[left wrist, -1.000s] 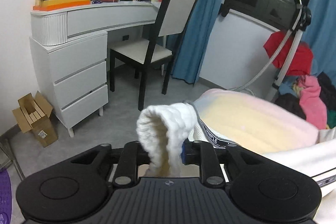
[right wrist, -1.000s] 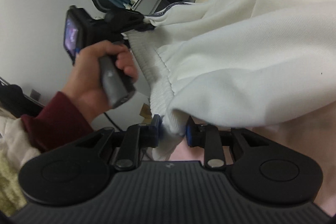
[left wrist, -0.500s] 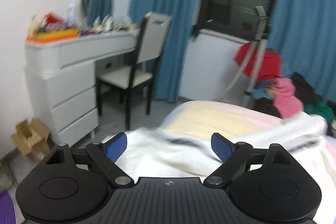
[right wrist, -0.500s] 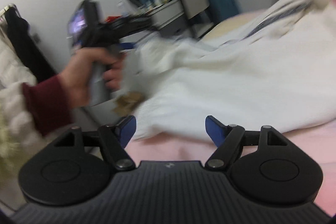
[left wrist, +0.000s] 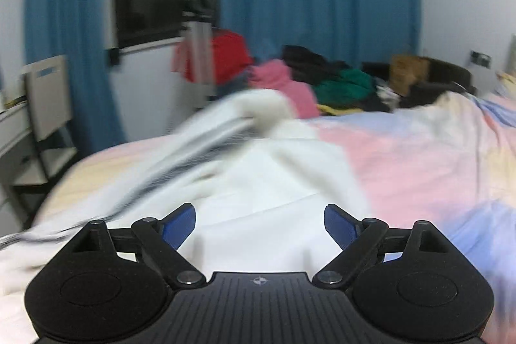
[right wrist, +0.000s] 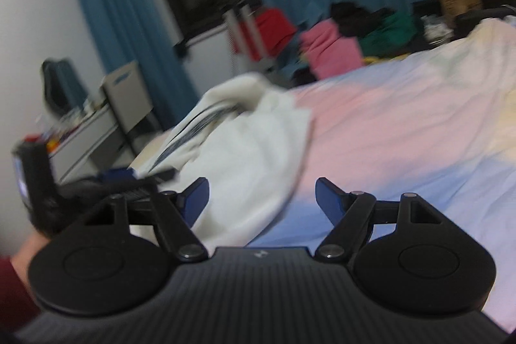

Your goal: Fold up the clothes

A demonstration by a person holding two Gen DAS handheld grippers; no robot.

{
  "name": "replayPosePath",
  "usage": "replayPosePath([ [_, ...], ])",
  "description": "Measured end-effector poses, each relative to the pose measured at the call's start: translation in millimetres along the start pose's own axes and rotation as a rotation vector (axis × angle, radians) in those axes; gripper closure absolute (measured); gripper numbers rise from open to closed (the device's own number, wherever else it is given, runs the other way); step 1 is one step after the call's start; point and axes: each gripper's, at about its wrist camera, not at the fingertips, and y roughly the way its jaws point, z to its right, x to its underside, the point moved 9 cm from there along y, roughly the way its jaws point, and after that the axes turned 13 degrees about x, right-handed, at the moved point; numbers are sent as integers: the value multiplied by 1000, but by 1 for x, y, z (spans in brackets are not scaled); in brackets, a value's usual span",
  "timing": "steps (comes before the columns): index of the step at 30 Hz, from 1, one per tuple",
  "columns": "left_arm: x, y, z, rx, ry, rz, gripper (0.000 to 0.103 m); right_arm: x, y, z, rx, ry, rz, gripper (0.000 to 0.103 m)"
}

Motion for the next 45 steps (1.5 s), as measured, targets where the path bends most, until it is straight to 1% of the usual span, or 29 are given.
replayPosePath([
  [2,-6,44,26,25,27,-10,19,-3,10,25,39,30,7,28],
  [3,-9,65,38,38,39,-15,22,-2,17,35,58,46,5,28],
  [5,-11,107,58,42,66,-41,25,4,32,47,91,79,-11,28],
  [6,-12,128,67,42,80,-55,26,6,39,54,104,96,-23,28],
  [7,-11,148,72,15,98,-78,26,9,45,64,112,113,-39,27],
  [8,-10,168,72,-30,113,-109,34,10,54,70,117,128,-53,27],
  [9,-10,188,70,-77,124,-143,37,12,63,73,116,137,-67,27],
  [11,-11,207,61,-157,126,-158,41,18,74,77,116,148,-101,27],
  [13,-13,219,52,-223,127,-158,55,22,80,78,108,155,-117,27],
  [15,-15,217,46,-233,120,-157,81,26,82,79,104,156,-119,27],
  [17,-17,205,42,-214,108,-140,92,29,84,79,105,150,-123,27],
  [20,-29,167,35,-172,99,-75,94,32,83,77,102,156,-132,27],
  [24,-44,84,29,-107,12,22,95,29,76,75,83,171,-109,27],
  [27,-45,15,33,-56,4,91,95,27,70,74,50,213,-99,27],
  [31,-27,-76,33,26,-91,150,95,25,61,65,-65,300,-97,27],
  [32,-20,-98,33,38,-98,167,95,26,59,61,-96,319,-100,27],
  [34,-2,-142,35,53,-78,202,95,27,54,54,-159,356,-106,27],
  [36,20,-174,37,68,-57,218,95,29,49,46,-220,389,-117,27],
  [38,46,-192,32,67,-87,221,95,36,48,34,-273,411,-151,27],
  [39,58,-196,26,60,-129,220,95,41,49,27,-297,423,-172,27],
  [41,79,-200,11,48,-249,215,95,48,50,13,-346,446,-207,27],
  [43,91,-202,-4,42,-348,208,94,57,52,1,-375,461,-233,28],
  [45,95,-201,-16,39,-401,203,94,67,56,-7,-380,481,-253,28],
])
